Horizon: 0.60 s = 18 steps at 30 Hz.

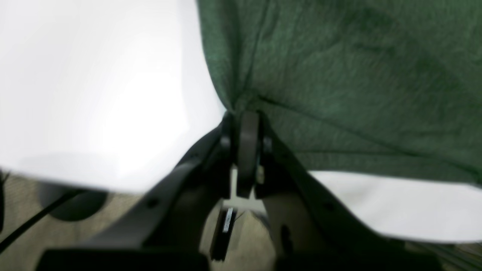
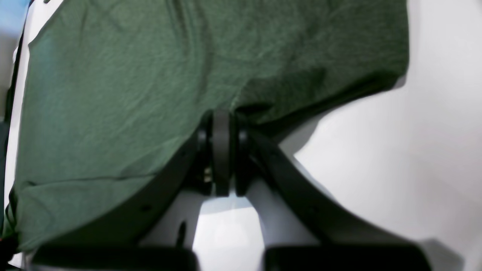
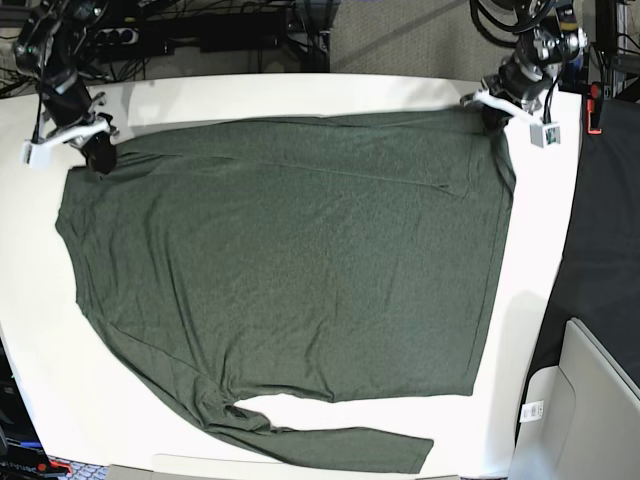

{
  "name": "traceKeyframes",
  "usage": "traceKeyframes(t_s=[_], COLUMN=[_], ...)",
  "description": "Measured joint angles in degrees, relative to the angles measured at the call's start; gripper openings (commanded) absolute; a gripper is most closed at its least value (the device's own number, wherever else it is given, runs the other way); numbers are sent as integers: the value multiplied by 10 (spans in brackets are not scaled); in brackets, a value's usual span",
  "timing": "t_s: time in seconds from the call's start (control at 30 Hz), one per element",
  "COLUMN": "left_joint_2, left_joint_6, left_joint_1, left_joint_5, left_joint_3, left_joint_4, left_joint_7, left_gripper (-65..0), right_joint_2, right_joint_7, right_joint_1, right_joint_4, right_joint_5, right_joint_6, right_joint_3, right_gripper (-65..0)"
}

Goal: Fold the T-shirt properly
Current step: 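Lift the collar edge and pull it away from the hem, then lower the collar edge and release it with both grippers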

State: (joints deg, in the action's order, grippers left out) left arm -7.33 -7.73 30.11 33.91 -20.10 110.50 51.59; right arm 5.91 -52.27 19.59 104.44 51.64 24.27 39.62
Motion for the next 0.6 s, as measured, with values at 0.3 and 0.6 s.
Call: traceKeyframes(t_s=[0.3, 0.6], left_joint_2=[-1, 1], left_joint_6=[-2, -3], left_joint_1=[23, -98], left_joint_5=[-1, 2], left_joint_3=[-17, -22], left_joint_4=[33, 30], left_joint_7=[-1, 10], left_gripper=[-650, -650], right_joint_2=[0, -1], right_joint_7=[-6, -7], right_joint_1=[24, -91], right_joint_4=[27, -43], right_joint_5=[10, -31], right_joint_6=[53, 55], right_joint_3=[15, 34], right_gripper=[-650, -650])
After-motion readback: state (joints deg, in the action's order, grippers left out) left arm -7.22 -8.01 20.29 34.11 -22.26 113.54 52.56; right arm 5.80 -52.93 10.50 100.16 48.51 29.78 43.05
